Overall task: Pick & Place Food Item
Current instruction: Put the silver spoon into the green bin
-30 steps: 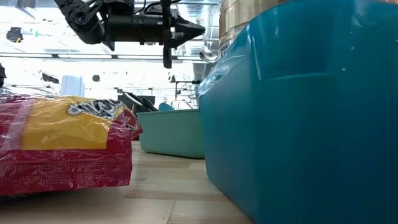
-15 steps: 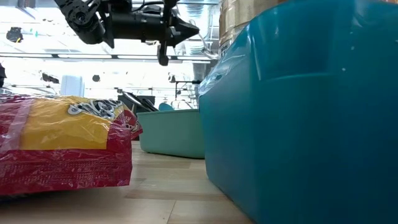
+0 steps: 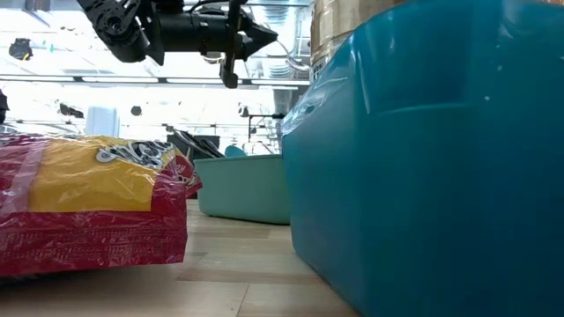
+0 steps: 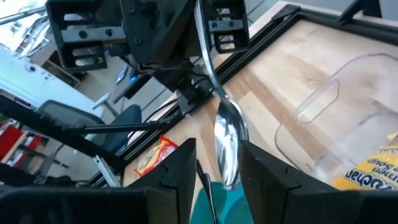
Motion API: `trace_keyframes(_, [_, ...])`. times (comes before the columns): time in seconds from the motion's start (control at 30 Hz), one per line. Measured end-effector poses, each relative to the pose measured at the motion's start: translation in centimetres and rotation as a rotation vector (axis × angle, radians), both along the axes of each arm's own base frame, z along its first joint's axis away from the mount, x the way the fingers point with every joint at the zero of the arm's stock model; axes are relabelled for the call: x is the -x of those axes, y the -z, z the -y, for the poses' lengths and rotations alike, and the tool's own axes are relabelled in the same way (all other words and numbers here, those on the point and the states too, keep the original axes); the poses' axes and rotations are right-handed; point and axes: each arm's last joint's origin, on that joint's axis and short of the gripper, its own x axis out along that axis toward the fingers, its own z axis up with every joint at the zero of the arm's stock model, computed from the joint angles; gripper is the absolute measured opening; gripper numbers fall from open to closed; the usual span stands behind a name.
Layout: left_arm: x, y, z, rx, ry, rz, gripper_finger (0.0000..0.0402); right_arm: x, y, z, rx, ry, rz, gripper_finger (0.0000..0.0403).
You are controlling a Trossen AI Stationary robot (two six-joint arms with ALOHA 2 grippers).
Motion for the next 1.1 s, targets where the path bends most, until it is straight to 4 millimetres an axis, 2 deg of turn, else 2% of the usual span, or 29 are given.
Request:
trace_keyframes(0.4, [0.1, -0.4, 0.1, 0.000, 0.025, 0.044, 0.0005, 0.0, 0.0, 0.0, 0.016, 0.045, -0.001, 0.0113])
trace_keyframes(0.8, [0.2, -0.7, 0.1, -0.003, 0.020, 0.080, 0.0005, -0.3, -0.2, -0.8, 0.011, 0.019, 0.014, 0.0113])
trace_keyframes(1.1, [0.2, -0.7, 0.0, 0.003, 0.001, 0.085, 0.0005, -0.8, 0.2, -1.5, -0.059, 0.077, 0.005, 0.0113])
